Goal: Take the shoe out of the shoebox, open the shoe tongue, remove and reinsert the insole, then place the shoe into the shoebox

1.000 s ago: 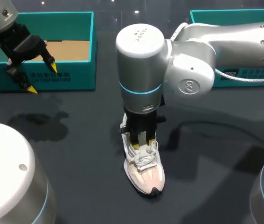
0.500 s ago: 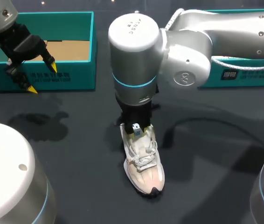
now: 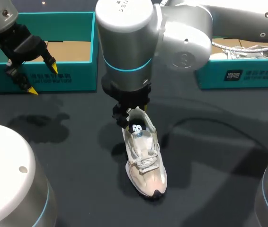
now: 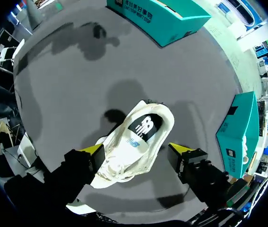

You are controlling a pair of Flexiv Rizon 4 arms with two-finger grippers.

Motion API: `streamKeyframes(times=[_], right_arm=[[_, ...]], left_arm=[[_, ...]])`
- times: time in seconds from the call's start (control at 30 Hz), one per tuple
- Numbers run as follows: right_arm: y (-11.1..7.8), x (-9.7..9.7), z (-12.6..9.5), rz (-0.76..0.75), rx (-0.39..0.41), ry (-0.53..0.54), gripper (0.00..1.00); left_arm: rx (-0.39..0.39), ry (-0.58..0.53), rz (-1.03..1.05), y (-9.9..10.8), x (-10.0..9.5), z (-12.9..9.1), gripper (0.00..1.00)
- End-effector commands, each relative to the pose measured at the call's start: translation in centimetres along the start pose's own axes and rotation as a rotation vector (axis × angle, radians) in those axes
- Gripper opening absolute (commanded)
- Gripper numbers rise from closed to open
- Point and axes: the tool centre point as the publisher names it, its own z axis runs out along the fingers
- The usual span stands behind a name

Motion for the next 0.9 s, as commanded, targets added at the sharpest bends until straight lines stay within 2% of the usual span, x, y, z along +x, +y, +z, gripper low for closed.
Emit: streamKeyframes(times=[0.03, 0.3, 0.37, 0.47, 0.5, 0.87, 0.9], right_arm=[[-0.5, -0.6, -0.5, -0.228, -0.045, 0.041, 1.00], [-0.5, -0.6, -0.5, -0.228, -0.045, 0.041, 1.00], [0.2, -1.2, -0.2, -0.314, -0.005, 0.034, 1.00], [1.1, -2.1, -0.4, -0.525, -0.030, 0.104, 1.00], [1.3, -2.6, -0.5, -0.507, -0.023, 0.123, 1.00], [1.3, -2.6, -0.5, -0.507, -0.023, 0.123, 1.00], [1.4, -3.0, -0.1, -0.493, -0.004, 0.097, 1.00]], left_arm=[[-0.002, 0.002, 0.000, 0.0, 0.0, 0.0, 1.00], [-0.002, 0.002, 0.000, 0.0, 0.0, 0.0, 1.00], [-0.002, 0.002, 0.000, 0.0, 0.0, 0.0, 1.00], [-0.002, 0.002, 0.000, 0.0, 0.0, 0.0, 1.00], [-0.002, 0.002, 0.000, 0.0, 0.0, 0.0, 1.00], [-0.002, 0.002, 0.000, 0.0, 0.0, 0.0, 1.00], [-0.002, 0.002, 0.000, 0.0, 0.0, 0.0, 1.00]])
